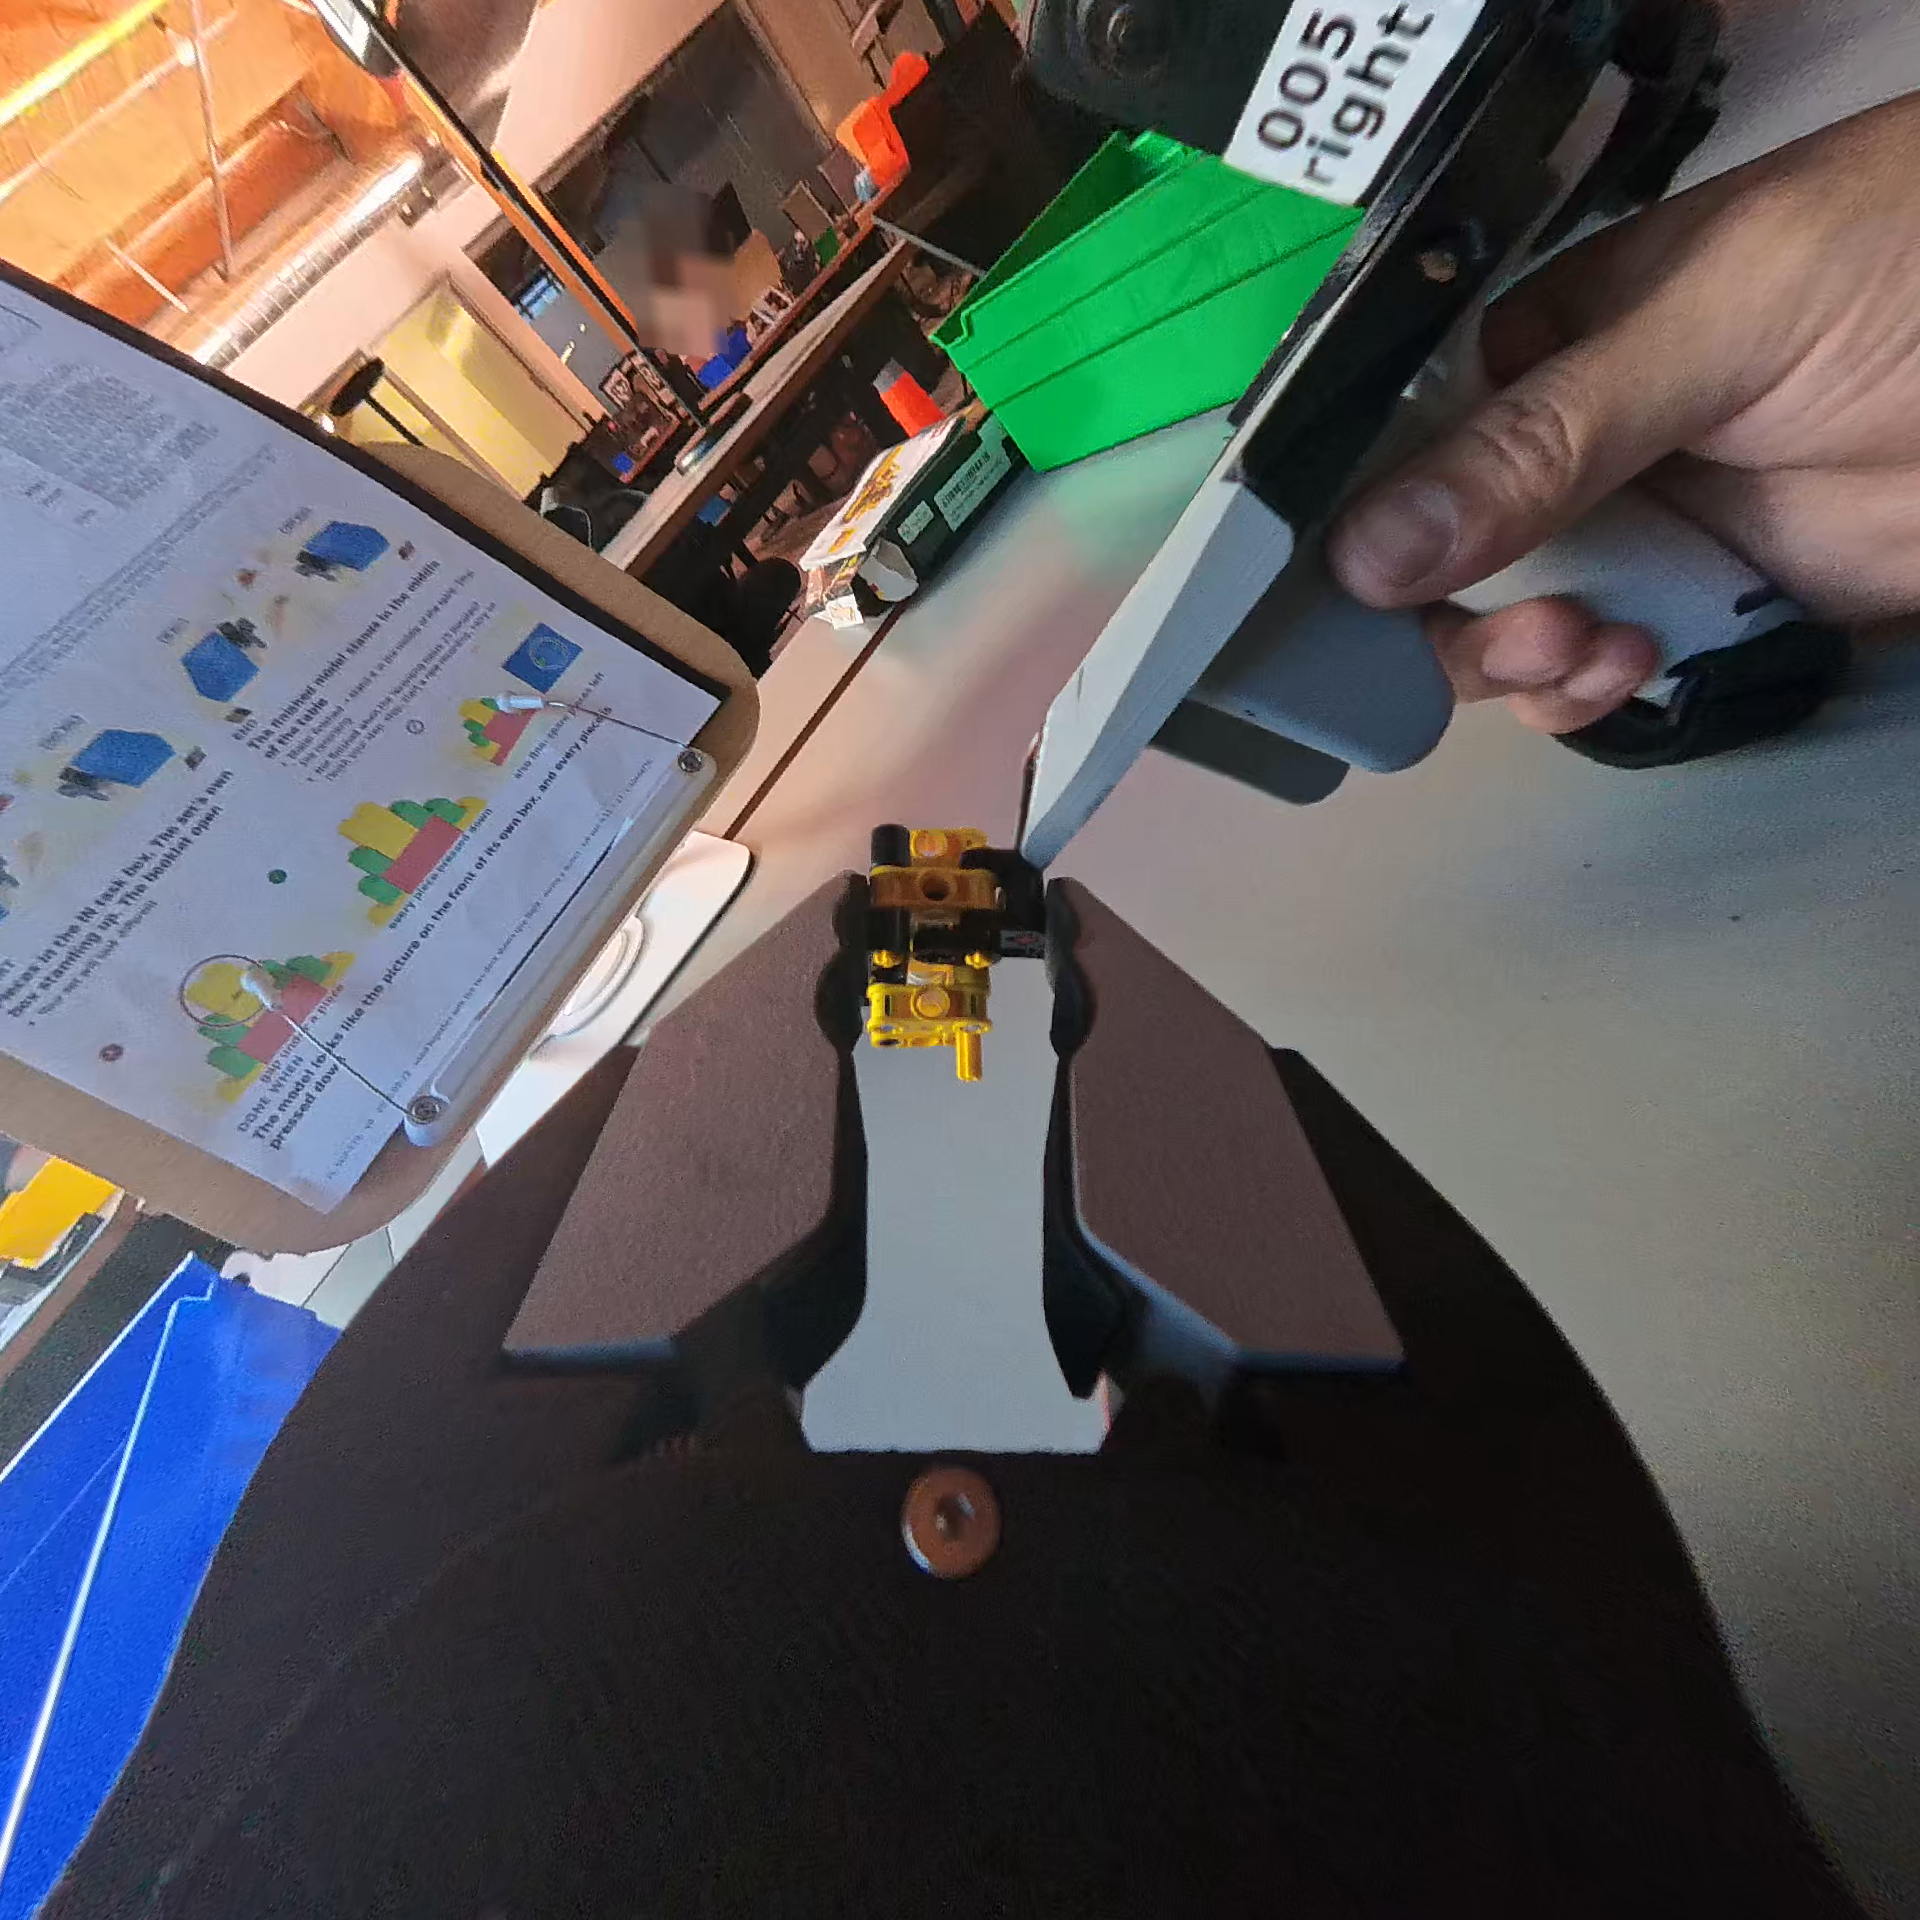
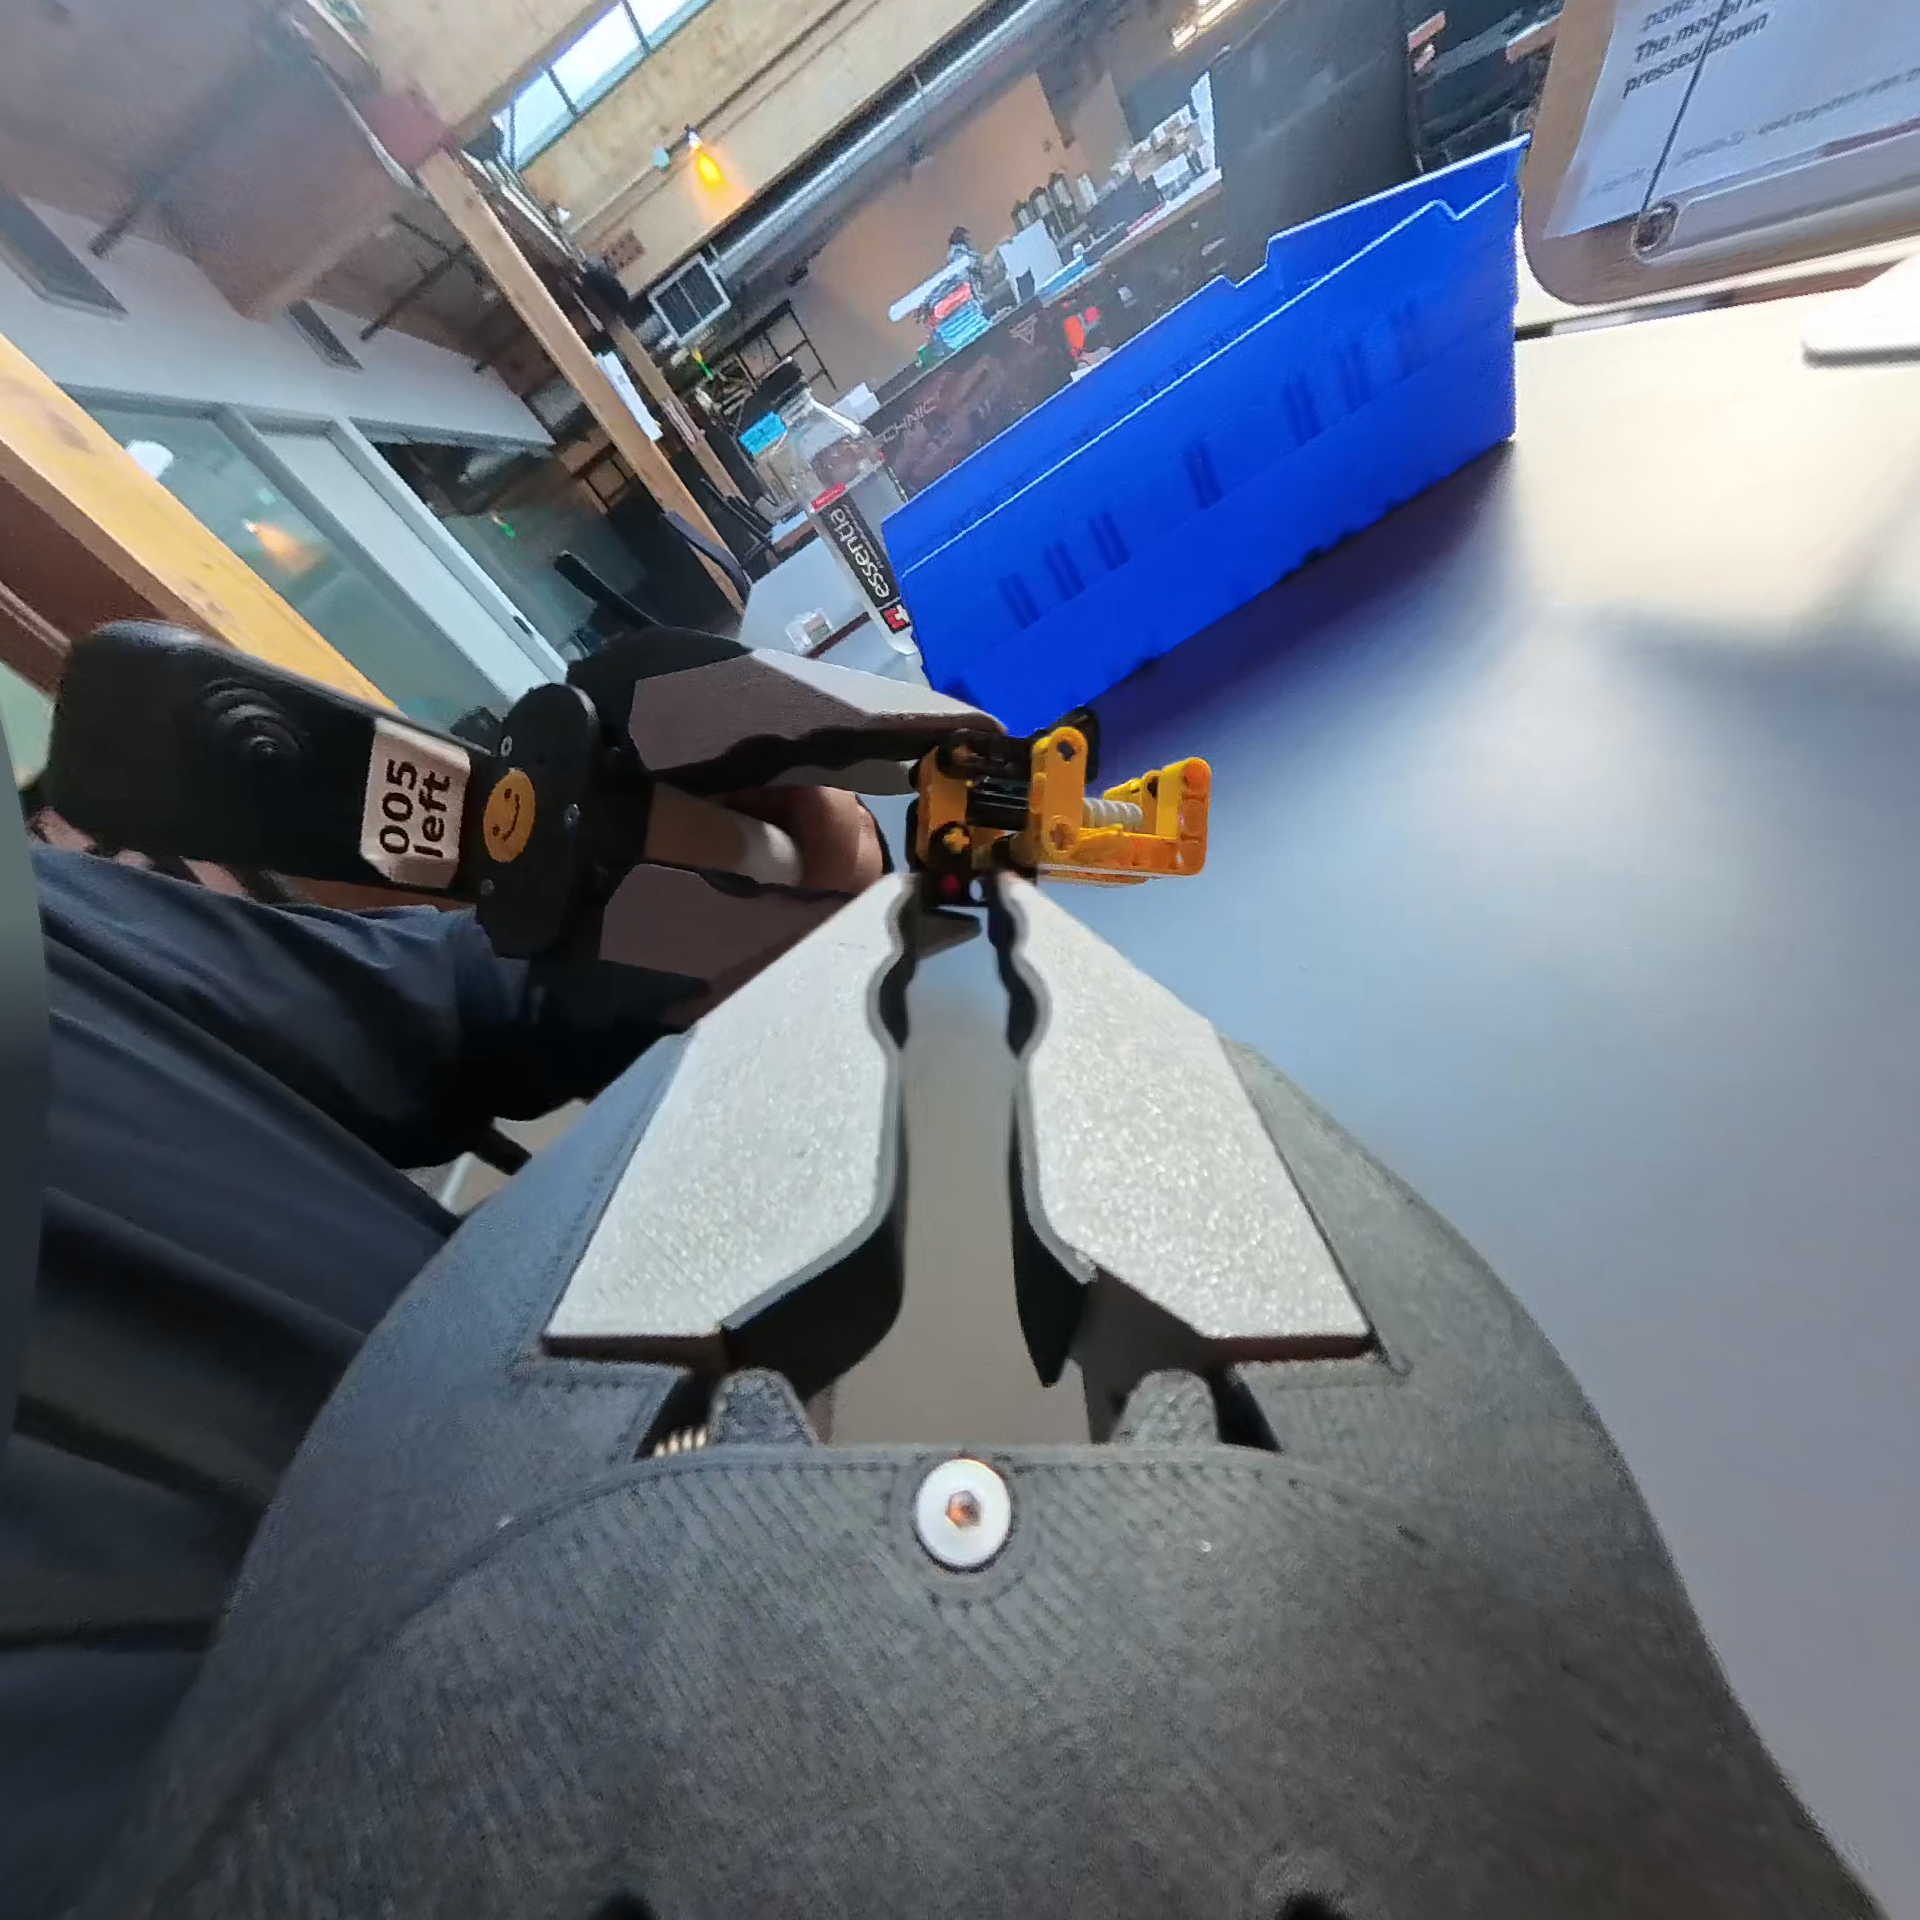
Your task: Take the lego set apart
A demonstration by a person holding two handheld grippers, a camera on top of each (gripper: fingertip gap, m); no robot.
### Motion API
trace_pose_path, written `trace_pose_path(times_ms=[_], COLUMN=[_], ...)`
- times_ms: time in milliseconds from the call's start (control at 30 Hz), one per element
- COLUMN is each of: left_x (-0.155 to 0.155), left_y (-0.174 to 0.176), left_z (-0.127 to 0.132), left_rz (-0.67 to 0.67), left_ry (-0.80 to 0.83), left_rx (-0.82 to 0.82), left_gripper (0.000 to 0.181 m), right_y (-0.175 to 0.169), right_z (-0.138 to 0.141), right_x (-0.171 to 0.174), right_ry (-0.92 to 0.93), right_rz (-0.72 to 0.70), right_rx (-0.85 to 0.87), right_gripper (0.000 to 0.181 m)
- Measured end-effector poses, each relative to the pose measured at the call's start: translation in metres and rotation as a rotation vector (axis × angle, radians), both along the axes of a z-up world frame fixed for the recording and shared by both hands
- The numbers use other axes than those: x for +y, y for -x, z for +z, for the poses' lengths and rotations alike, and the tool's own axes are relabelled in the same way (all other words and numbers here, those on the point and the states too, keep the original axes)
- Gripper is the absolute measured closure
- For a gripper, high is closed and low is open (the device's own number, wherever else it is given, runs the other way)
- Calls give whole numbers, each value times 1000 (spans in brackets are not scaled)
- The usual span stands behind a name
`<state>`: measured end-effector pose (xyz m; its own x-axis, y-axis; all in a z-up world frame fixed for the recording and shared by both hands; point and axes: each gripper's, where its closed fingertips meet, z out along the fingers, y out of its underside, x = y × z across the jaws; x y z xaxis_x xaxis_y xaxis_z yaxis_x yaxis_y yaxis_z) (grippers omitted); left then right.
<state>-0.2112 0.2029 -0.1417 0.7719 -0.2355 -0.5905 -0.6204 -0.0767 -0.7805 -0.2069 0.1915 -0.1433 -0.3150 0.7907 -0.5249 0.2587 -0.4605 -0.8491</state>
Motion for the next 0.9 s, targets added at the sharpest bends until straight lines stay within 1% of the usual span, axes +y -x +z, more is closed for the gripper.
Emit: trace_pose_path(times_ms=[33,200,267,333,400,533,600,667,733,800,867,900], left_x=[-1,-4,-5,-7,-7,-7,-6,-6,-8,-8,-9,-9], left_y=[-2,-7,-7,-8,-5,-7,-8,-9,-8,-7,-8,-8], left_z=[1,4,9,12,11,15,13,12,15,12,14,16], left_rz=[-10,-40,-58,-79,-75,-66,-74,-75,-68,-76,-81,-74], left_ry=[-9,-33,-50,-57,-51,-92,-73,-39,-49,-38,-38,-47], left_rx=[0,25,-10,-48,-66,-21,-31,-69,-60,-71,-96,-83], left_gripper=[150,150,149,149,149,150,150,149,150,150,150,150], right_y=[1,0,-2,-2,1,0,-1,-4,-2,-1,-2,-2], right_z=[-1,2,10,11,9,12,10,14,15,12,16,17], right_x=[-2,-6,-5,-7,-6,-7,-6,-7,-8,-8,-9,-8], right_ry=[38,189,272,321,303,165,111,144,214,205,199,188], right_rz=[15,90,127,152,129,79,51,61,63,62,68,59], right_rx=[-5,22,67,78,70,67,56,91,103,86,95,95], right_gripper=[163,168,168,168,168,169,170,179,179,179,179,179])
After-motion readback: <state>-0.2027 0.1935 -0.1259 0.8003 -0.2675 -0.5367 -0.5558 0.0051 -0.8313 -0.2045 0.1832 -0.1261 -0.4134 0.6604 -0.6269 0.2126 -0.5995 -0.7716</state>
